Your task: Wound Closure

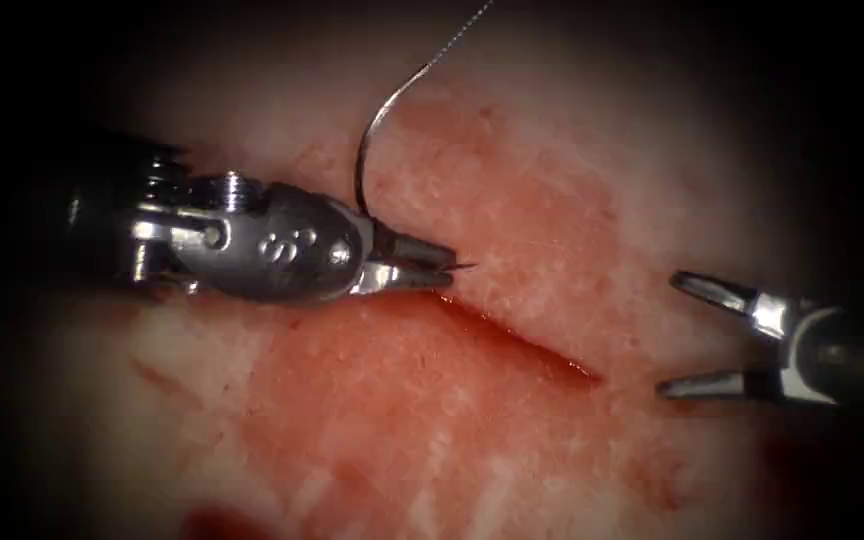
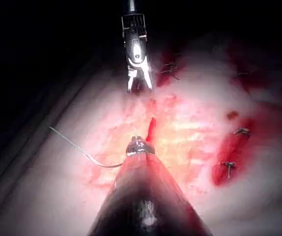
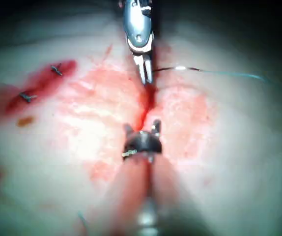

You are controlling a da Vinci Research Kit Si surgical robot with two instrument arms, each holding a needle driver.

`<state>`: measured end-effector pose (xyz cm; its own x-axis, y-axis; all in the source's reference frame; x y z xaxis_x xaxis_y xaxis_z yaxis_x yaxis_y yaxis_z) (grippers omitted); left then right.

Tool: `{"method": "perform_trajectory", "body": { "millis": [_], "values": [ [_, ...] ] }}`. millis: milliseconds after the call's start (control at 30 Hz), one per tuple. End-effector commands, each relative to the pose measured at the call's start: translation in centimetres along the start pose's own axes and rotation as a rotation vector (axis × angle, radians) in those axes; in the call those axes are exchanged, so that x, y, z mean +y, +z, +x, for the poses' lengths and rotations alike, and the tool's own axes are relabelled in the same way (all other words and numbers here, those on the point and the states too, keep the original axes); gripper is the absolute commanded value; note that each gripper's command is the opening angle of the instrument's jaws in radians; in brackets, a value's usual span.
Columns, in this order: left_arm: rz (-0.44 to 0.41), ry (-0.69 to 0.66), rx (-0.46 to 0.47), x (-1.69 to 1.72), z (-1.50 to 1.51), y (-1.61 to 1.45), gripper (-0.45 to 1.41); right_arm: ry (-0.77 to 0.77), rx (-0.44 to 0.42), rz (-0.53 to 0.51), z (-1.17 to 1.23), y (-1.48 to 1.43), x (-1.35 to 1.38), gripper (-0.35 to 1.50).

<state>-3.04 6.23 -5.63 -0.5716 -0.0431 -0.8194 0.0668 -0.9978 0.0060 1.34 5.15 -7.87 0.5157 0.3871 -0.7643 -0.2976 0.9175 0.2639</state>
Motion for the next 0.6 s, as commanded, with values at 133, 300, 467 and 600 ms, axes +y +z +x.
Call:
{"method": "perform_trajectory", "body": {
  "millis": [133,300,467,600],
  "values": [
    [0.031,0.032,0.173,0.15,-0.14,-0.15,-0.35,0.091,0.046,0.009,-0.03,0.19,0.15,0.71],
    [0.044,0.068,0.362,0.27,-0.21,-0.23,-0.35,0.289,0.154,0.035,-0.01,0.31,0.29,0.58],
    [0.037,0.117,0.510,0.38,-0.25,-0.14,-0.35,0.495,0.247,0.097,0.14,0.64,0.35,0.65],
    [0.023,0.161,0.582,0.49,-0.28,-0.13,-0.35,0.579,0.270,0.089,0.29,0.97,0.42,0.65]
  ]
}}
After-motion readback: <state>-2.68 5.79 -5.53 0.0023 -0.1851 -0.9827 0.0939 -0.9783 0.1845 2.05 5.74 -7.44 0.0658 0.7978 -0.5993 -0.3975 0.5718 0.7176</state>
